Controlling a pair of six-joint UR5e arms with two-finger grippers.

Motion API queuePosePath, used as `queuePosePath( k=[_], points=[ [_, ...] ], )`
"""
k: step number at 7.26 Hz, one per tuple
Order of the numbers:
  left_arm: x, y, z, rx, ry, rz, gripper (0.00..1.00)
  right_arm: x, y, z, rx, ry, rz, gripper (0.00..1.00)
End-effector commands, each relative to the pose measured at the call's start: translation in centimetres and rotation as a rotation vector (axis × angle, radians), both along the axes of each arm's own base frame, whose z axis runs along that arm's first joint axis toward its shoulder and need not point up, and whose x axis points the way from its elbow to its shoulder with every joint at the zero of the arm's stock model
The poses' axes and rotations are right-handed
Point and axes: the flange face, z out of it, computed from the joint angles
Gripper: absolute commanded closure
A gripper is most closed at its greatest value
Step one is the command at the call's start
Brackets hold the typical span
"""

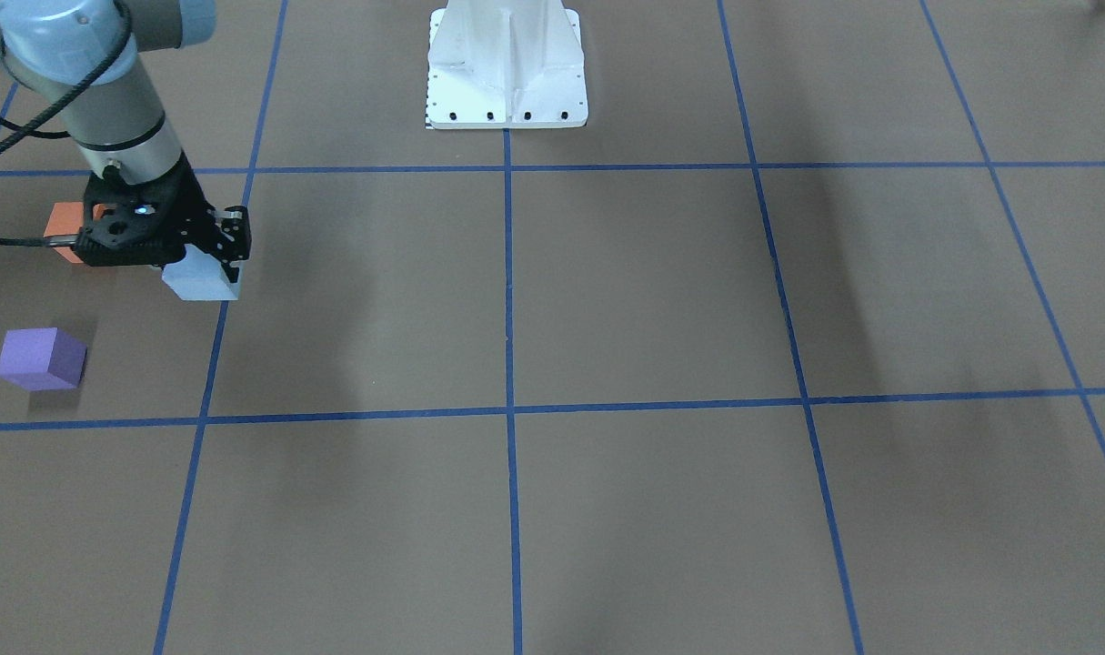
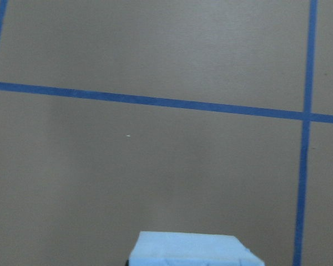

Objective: Place blue block between orange and purple blocks
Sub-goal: 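Lower the light-blue cube into the gap between purple and orange cubes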

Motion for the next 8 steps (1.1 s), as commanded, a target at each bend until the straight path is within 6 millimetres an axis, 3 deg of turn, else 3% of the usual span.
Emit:
queuePosePath(
  k=[1,3,5,6,8],
  points=[
    [0.0,0.0,-0.1,0.003,0.003,0.0,0.0,7.5,0.5,7.0,-0.005,-0.023,-0.038,0.74],
    [0.0,-0.1,-0.7,0.013,0.003,0.0,0.0,11.7,2.3,13.5,-0.015,-0.021,-0.007,0.71],
    [0.0,-0.1,-0.8,0.016,0.004,0.0,0.0,12.5,2.8,20.0,-0.01,-0.091,-0.012,0.71],
    [0.0,-0.1,-0.7,0.015,0.004,0.0,0.0,12.6,3.1,21.2,-0.028,-0.107,0.021,0.71],
    [0.1,-0.1,-0.7,0.015,0.004,0.002,0.0,12.0,2.7,20.6,-0.061,-0.133,0.077,0.71]
  ],
)
